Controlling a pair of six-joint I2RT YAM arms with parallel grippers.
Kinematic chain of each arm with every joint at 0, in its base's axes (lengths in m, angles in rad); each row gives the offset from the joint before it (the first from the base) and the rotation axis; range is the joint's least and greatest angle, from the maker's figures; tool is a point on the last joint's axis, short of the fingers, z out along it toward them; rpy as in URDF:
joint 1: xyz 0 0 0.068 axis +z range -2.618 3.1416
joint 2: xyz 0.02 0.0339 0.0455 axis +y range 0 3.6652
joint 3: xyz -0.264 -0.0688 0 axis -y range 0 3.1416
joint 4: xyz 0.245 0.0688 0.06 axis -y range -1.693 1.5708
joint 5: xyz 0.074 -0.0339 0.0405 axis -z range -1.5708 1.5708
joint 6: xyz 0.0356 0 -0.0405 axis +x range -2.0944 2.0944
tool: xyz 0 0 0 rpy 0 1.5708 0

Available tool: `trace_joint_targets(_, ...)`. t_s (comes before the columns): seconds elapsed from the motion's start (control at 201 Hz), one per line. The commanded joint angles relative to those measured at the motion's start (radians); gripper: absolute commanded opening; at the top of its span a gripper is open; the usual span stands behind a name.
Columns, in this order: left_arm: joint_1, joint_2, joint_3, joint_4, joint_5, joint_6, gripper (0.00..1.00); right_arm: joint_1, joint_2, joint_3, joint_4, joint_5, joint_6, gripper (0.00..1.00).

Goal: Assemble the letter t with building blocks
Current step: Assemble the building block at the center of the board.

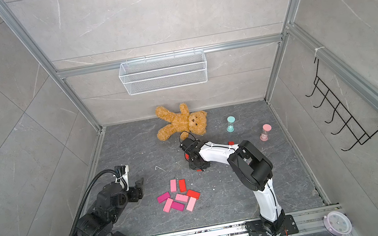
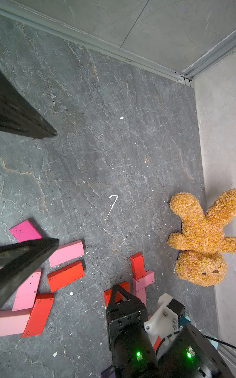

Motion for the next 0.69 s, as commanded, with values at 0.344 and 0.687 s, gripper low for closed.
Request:
trace_joint_targets(0.344,0.002,-0.006,0.025,0.016,-0.004,-0.008,0.79,-0.014,0.053,0.013,-0.027,0.038,-0.001,0.25)
trace_joint_targets(0.687,0.001,-0.012,0.023,0.009,-0.010,-0.012,0.79,-0.020,0.067,0.024,-0.030,0.027,-0.004,0.25)
